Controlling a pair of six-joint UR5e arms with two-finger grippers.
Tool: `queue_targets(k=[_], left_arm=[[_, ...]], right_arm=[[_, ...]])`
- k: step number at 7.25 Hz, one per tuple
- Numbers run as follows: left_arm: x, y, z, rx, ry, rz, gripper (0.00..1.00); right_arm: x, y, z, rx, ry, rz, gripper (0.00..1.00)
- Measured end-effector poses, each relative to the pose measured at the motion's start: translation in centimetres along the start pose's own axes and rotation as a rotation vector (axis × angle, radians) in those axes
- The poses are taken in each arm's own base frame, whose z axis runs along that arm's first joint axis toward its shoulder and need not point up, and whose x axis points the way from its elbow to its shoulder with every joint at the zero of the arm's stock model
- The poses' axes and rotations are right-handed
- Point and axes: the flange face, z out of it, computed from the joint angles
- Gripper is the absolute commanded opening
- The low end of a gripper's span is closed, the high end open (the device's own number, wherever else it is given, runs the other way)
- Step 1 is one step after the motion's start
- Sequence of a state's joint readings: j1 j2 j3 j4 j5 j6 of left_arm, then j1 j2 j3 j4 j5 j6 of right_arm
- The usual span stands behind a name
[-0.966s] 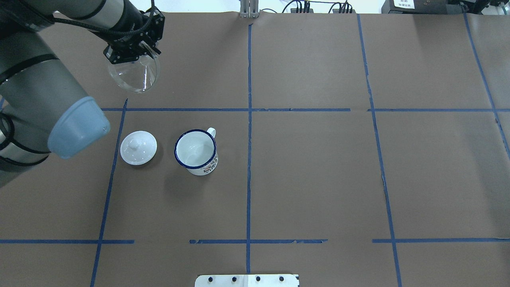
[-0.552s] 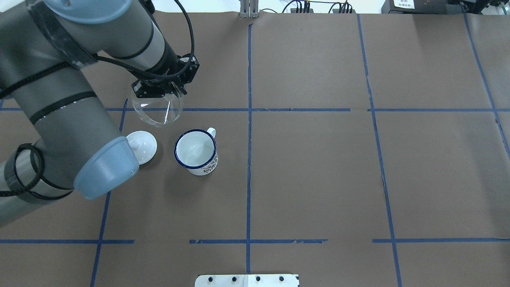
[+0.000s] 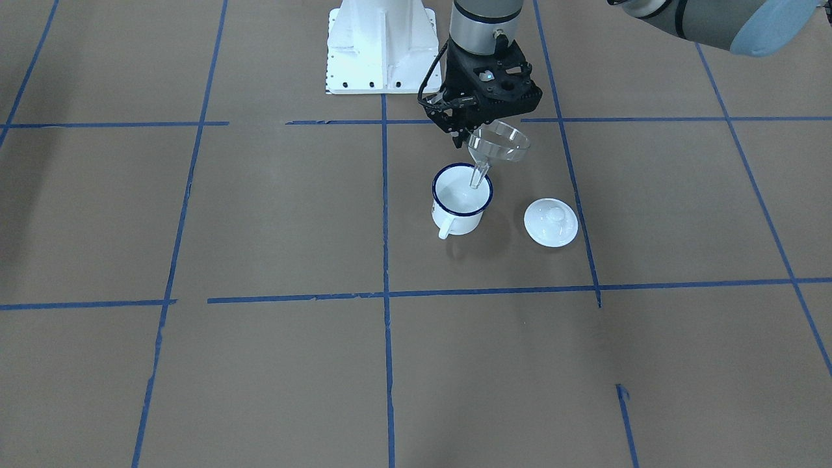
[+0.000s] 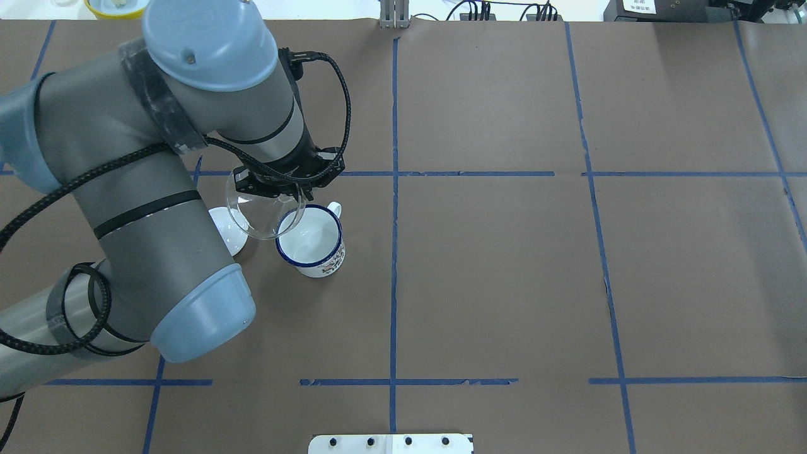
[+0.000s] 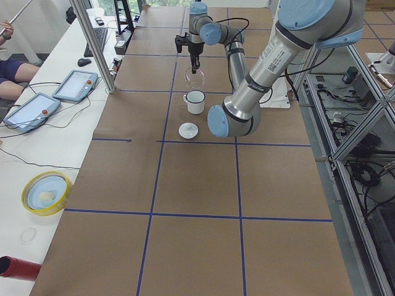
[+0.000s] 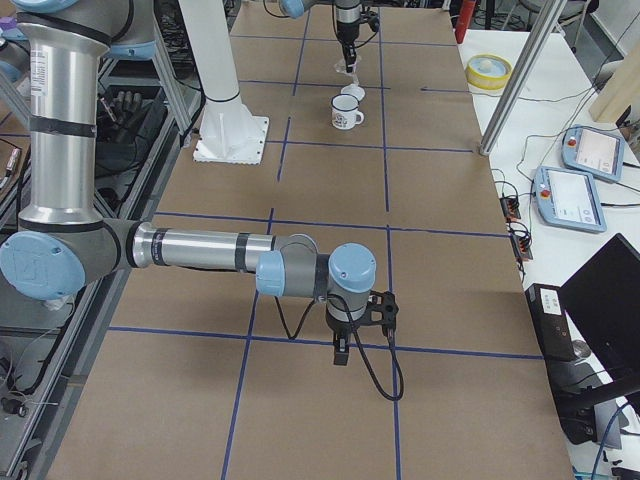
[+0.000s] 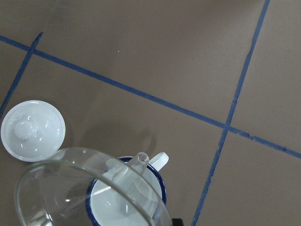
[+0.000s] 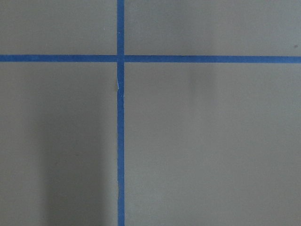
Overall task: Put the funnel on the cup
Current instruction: 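Carry the funnel over the open mug and lower it into the mouth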
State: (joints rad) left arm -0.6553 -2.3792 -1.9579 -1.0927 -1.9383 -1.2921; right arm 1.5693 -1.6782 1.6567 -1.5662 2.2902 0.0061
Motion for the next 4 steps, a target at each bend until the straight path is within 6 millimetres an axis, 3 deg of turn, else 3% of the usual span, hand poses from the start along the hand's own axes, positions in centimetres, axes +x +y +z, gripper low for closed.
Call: queue_targets(k=[1,4], left_arm=[[0.8,0.3,0.8,-0.016,-0.035,0.052,0.0],[4.0,2.8,6.4,-0.07,-0.138,0.13,0.0]], right_arm=[[0.0,0.0,0.0,0.0,0.0,0.0,1.0],[0.0,0.0,0.0,0.0,0.0,0.0,1.0]])
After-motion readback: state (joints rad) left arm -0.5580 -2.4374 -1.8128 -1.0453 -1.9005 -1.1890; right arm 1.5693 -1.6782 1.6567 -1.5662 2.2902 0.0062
